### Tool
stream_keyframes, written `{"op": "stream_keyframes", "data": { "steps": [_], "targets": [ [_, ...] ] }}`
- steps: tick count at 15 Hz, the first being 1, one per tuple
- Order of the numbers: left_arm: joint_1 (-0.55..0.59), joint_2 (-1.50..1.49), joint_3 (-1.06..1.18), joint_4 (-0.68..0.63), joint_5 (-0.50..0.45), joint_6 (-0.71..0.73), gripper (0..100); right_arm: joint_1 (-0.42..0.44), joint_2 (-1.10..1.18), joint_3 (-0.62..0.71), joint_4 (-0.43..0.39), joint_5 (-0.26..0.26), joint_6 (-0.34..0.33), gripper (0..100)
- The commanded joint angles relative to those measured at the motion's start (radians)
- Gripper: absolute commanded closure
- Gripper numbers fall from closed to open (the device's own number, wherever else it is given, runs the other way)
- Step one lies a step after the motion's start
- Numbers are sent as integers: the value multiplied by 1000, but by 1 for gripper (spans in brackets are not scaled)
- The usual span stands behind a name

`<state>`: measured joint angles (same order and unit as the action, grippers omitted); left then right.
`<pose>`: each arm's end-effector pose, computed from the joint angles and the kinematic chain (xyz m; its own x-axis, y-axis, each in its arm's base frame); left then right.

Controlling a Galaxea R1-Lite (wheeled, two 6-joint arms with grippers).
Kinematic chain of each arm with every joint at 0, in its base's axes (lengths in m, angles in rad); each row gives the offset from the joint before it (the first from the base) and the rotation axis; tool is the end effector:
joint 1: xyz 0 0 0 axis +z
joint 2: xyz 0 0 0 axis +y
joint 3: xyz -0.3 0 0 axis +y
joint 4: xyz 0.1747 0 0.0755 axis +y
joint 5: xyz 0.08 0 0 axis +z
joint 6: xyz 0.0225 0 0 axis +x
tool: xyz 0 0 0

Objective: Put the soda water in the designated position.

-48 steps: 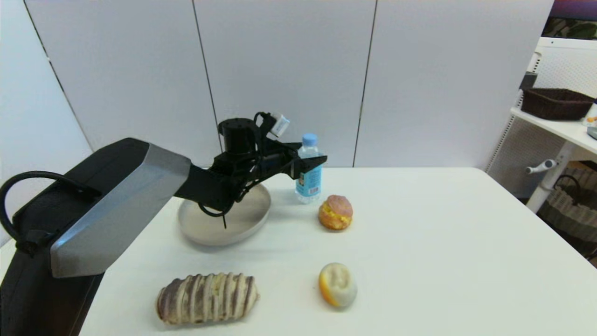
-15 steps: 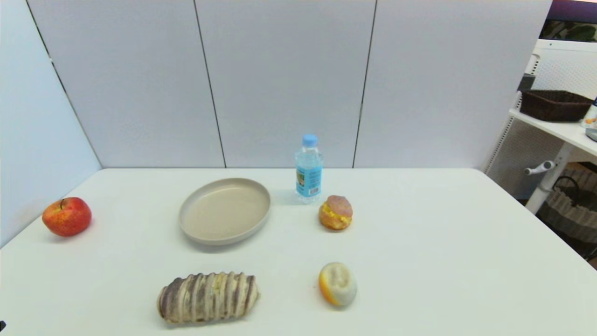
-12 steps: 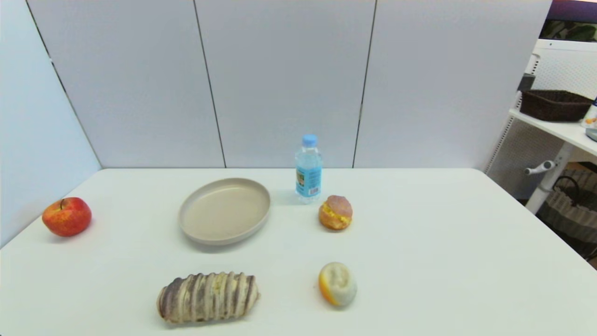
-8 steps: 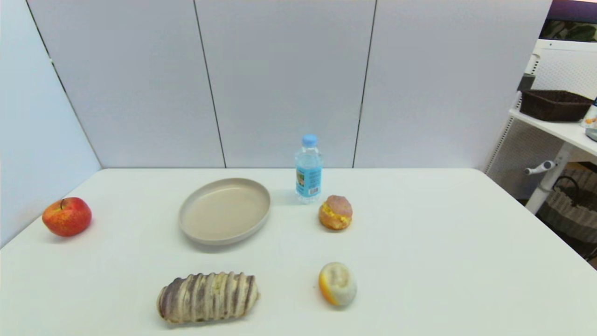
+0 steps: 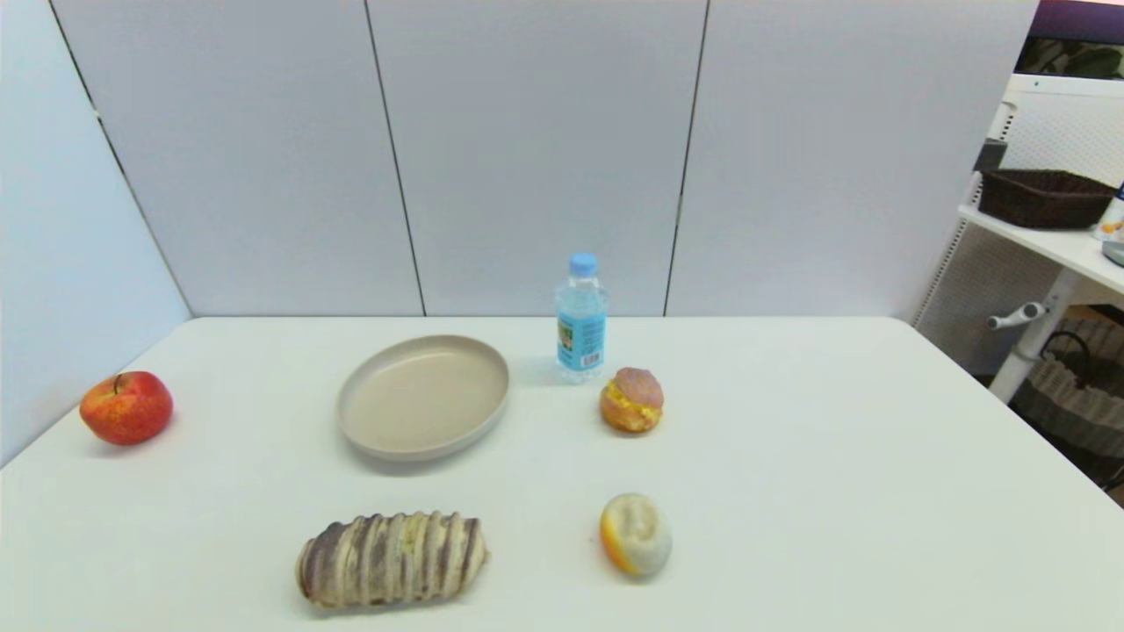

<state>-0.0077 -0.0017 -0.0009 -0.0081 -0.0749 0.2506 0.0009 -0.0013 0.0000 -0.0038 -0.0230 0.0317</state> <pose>-0.0231 -0.0015 0.0765 0.9965 -0.0825 0.0107 0.0773 0.9655 0.2487 -0.0229 -0.0005 0.0759 0.9997 -0.0221 0.0051 0.0219 0.9993 0.0318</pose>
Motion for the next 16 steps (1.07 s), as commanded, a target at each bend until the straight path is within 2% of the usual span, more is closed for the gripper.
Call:
{"op": "stream_keyframes", "data": {
  "steps": [1, 16],
  "targets": [
    [0, 2, -1, -1, 0, -2, 0, -1, 1, 2, -1, 0, 1, 0],
    [-2, 2, 1, 0, 0, -11, 0, 1, 1, 0, -1, 0, 1, 0]
  ]
}}
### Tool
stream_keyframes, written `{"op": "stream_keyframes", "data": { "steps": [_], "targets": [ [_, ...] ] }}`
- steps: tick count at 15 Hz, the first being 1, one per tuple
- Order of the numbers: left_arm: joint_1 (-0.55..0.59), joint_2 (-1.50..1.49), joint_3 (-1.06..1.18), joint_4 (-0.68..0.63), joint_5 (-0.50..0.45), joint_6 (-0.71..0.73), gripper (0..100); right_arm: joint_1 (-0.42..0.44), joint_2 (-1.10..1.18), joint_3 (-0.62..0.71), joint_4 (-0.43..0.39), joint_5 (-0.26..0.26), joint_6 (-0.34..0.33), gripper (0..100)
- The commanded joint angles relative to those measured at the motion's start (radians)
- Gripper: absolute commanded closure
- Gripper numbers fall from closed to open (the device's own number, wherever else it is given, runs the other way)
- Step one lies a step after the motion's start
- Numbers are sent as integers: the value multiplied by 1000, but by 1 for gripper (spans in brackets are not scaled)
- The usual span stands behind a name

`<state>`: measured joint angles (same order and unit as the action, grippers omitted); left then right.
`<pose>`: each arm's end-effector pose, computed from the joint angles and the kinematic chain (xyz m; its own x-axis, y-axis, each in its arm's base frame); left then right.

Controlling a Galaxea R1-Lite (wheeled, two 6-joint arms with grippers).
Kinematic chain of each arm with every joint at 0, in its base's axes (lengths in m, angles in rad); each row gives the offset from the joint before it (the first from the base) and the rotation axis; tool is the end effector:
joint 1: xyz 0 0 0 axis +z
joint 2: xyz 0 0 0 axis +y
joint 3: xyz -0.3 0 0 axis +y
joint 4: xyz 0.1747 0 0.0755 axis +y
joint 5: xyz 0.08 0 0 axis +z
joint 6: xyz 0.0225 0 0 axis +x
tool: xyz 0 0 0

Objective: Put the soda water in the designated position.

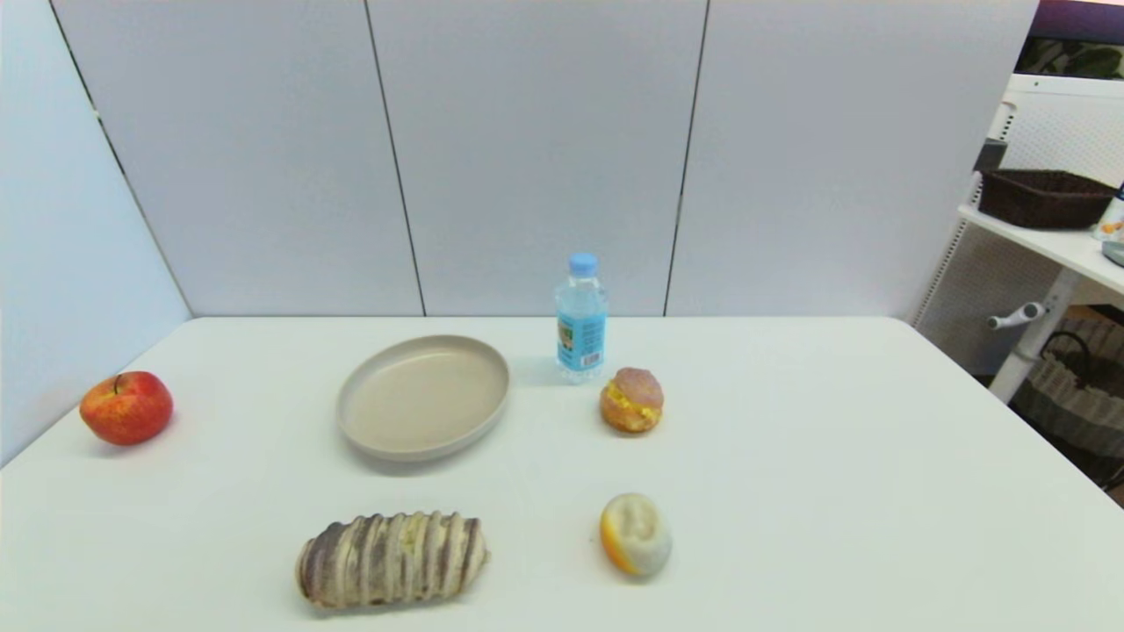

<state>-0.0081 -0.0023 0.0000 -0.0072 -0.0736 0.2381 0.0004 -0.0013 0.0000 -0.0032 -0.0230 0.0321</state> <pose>-0.0231 -0.0015 0.0762 0.9966 -0.0816 0.0095 0.0771 0.9686 0.2365 -0.0229 -0.0005 0.0758 0.9997 -0.0226 0.0045 0.0224 0.9992 0.0322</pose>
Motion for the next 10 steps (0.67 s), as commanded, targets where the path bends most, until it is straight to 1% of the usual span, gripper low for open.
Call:
{"op": "stream_keyframes", "data": {
  "steps": [1, 10],
  "targets": [
    [0, 2, 0, 0, -2, 1, 0, 0, -2, 2, -1, 0, 0, 0],
    [0, 2, 0, 0, 0, 1, 0, 0, 1, 2, -1, 0, 0, 0]
  ]
}}
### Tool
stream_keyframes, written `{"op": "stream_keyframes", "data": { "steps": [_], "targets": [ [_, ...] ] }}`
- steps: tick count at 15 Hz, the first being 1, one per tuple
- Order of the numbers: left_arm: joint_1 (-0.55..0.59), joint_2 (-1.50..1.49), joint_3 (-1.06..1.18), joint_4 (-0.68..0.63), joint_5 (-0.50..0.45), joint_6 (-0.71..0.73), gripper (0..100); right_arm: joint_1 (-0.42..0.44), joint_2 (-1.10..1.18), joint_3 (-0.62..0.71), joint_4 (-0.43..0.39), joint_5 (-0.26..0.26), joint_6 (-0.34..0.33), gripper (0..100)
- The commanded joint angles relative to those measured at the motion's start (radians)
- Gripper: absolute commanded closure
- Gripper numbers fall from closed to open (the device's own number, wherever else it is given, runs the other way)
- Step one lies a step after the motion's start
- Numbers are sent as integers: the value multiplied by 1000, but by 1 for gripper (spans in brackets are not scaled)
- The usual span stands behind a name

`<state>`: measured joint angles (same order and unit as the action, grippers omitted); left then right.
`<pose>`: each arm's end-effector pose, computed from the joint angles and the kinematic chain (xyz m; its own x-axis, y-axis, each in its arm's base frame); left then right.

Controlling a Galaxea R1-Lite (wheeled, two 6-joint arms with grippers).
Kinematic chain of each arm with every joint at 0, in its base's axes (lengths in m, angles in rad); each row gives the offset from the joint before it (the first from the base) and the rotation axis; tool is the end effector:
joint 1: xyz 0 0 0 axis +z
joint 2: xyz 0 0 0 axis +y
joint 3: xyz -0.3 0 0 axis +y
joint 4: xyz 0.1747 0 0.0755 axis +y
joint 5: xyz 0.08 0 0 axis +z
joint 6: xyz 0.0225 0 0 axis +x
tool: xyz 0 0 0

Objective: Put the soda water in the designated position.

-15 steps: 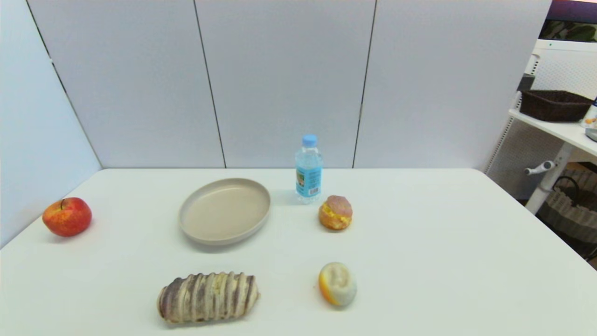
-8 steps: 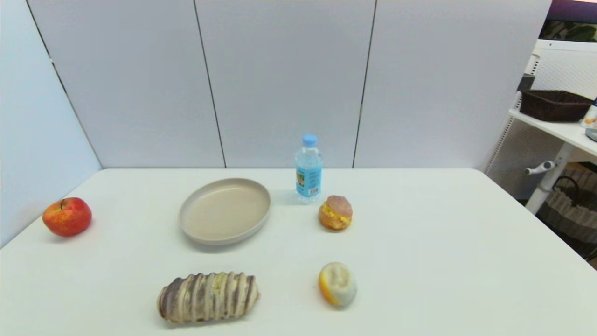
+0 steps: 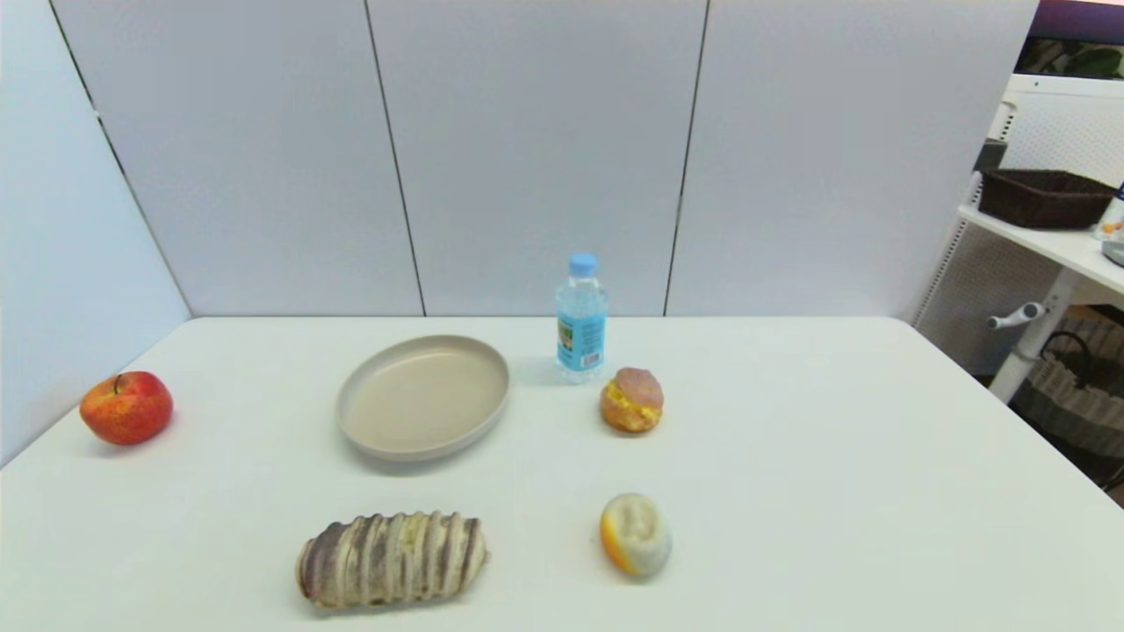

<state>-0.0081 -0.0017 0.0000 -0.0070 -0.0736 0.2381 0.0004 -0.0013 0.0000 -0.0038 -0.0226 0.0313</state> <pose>-0.0230 -0.0015 0.0762 0.9966 -0.0816 0.0087 0.0773 0.9686 0.2365 -0.0229 -0.0005 0.0759 0.9997 -0.0222 0.0051 0.0220 0.9993 0.0314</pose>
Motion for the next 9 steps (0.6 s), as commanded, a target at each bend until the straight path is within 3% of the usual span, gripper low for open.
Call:
{"op": "stream_keyframes", "data": {
  "steps": [1, 9],
  "targets": [
    [0, 2, 0, -1, 0, 1, 0, 1, -2, 2, 1, 0, -2, 0],
    [0, 2, 0, -1, -2, 1, 0, 1, 1, 2, 1, -4, 1, 0]
  ]
}}
